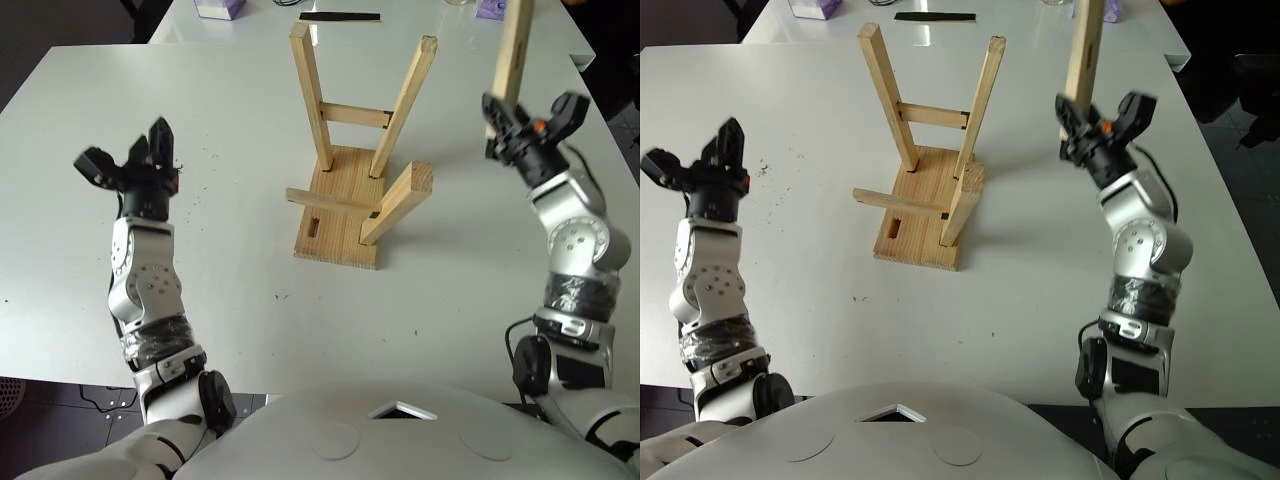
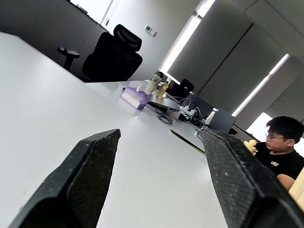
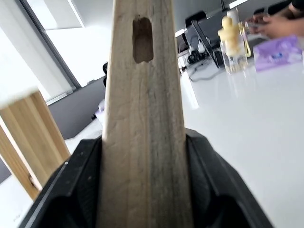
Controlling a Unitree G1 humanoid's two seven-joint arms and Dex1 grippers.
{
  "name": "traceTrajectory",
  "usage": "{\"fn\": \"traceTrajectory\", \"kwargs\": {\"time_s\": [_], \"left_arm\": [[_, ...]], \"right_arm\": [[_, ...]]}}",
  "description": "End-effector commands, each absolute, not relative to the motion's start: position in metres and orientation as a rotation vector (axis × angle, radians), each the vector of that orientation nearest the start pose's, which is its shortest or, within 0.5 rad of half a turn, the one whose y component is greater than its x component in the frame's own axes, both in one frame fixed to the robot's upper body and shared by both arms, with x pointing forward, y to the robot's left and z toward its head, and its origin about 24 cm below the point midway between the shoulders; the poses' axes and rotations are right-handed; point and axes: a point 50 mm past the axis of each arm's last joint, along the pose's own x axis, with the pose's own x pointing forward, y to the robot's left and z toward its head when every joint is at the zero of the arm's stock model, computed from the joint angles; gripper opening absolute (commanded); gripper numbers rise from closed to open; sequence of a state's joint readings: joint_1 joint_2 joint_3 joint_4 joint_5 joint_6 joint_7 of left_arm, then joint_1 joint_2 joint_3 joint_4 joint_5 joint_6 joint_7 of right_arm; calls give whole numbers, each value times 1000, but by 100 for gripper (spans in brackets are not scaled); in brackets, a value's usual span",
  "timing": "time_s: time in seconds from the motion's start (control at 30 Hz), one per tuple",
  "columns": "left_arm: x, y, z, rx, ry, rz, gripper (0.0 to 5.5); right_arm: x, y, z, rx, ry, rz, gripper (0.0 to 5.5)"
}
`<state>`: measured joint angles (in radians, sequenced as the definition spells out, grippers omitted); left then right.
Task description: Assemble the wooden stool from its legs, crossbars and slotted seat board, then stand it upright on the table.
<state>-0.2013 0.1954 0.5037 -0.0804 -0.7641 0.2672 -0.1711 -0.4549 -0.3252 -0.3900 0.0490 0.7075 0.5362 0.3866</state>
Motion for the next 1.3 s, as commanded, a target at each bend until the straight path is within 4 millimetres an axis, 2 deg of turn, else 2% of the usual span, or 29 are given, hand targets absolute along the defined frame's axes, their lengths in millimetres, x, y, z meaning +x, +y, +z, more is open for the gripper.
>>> {"fn": "traceTrajectory", "kwargs": {"time_s": [0.03,0.1,0.2,0.3,0.4,0.57,0.67,0.8,0.93,1.3], "left_arm": [[266,256,148,-622,-338,-44,316],[268,241,175,-631,-405,-194,316],[268,209,220,-690,-516,-508,316],[260,172,251,-764,-507,-873,316],[251,160,267,-776,-456,-1083,343],[242,160,269,-709,-354,-1228,403],[234,159,269,-681,-313,-1301,403],[222,146,268,-619,-252,-1387,403],[216,139,269,-587,-232,-1439,403],[220,138,271,-515,-192,-1463,403]], "right_arm": [[320,-212,241,564,-362,598,204],[308,-188,270,592,-435,831,204],[283,-156,282,535,-432,1140,204],[267,-145,280,532,-342,1336,204],[256,-142,285,543,-266,1476,204],[255,-140,286,445,-167,1537,204],[256,-140,277,400,-88,1552,204],[248,-138,256,301,29,1596,204],[247,-141,244,267,88,1609,204],[239,-143,234,160,130,1670,204]]}}
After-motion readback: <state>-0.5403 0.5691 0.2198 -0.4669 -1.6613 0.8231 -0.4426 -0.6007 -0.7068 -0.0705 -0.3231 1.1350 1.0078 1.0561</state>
